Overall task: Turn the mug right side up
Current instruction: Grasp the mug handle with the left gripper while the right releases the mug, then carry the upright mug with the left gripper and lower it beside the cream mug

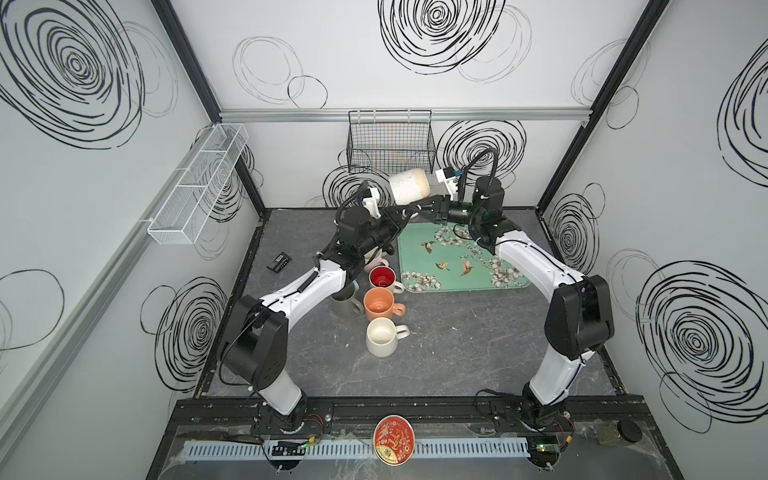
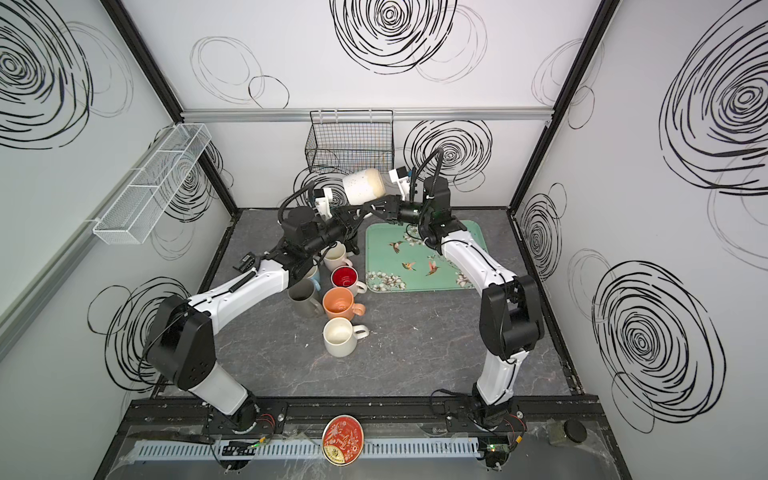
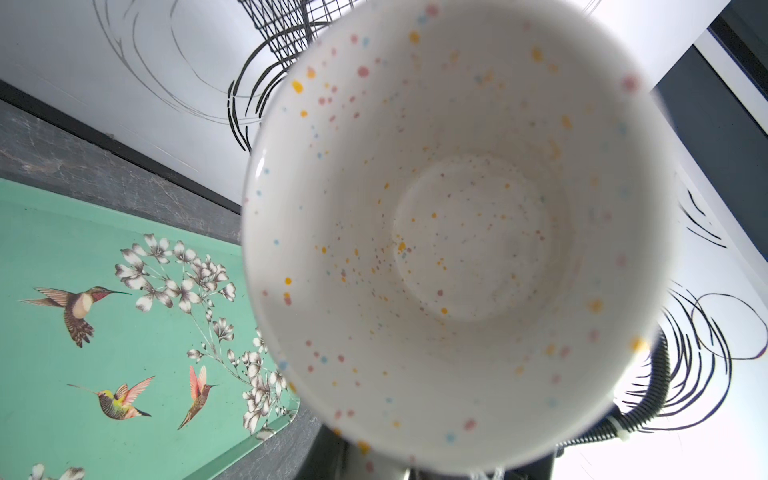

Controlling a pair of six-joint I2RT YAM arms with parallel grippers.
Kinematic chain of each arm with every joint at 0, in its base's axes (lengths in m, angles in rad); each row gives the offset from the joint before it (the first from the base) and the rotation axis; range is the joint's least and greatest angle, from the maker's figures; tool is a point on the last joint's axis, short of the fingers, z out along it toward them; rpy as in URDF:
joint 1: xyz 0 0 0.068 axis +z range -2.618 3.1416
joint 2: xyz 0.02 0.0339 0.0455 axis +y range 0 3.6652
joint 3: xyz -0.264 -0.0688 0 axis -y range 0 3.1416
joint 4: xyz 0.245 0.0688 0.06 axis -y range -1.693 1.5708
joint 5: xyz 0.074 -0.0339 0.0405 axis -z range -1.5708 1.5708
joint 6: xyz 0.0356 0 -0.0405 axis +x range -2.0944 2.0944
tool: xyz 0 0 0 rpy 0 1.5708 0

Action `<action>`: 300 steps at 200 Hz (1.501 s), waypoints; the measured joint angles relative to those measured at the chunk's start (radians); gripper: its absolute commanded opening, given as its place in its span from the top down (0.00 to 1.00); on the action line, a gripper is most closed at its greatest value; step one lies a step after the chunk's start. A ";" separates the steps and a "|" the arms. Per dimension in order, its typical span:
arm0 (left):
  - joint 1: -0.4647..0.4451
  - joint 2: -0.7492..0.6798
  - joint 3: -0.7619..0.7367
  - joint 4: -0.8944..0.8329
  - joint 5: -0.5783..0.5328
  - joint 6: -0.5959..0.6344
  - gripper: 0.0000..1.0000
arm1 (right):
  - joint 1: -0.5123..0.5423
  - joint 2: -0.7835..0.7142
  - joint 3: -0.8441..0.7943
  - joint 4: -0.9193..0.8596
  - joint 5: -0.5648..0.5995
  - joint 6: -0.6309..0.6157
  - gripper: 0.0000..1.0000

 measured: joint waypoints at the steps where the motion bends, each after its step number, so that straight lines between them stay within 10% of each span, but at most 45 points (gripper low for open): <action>1: 0.000 0.000 0.000 0.000 0.000 0.000 1.00 | 0.000 0.000 0.000 0.000 0.000 0.002 0.71; 41: 0.003 -0.003 -0.017 0.010 -0.004 -0.030 1.00 | -0.001 0.013 0.000 -0.001 -0.003 0.006 0.55; 186: 0.059 -0.113 -0.170 -0.202 -0.098 -0.041 1.00 | -0.055 -0.010 0.000 -0.008 0.004 -0.037 0.54; 300: 0.217 -0.605 -0.316 -0.707 -0.259 0.048 1.00 | -0.040 0.000 0.075 -0.254 0.074 -0.192 0.57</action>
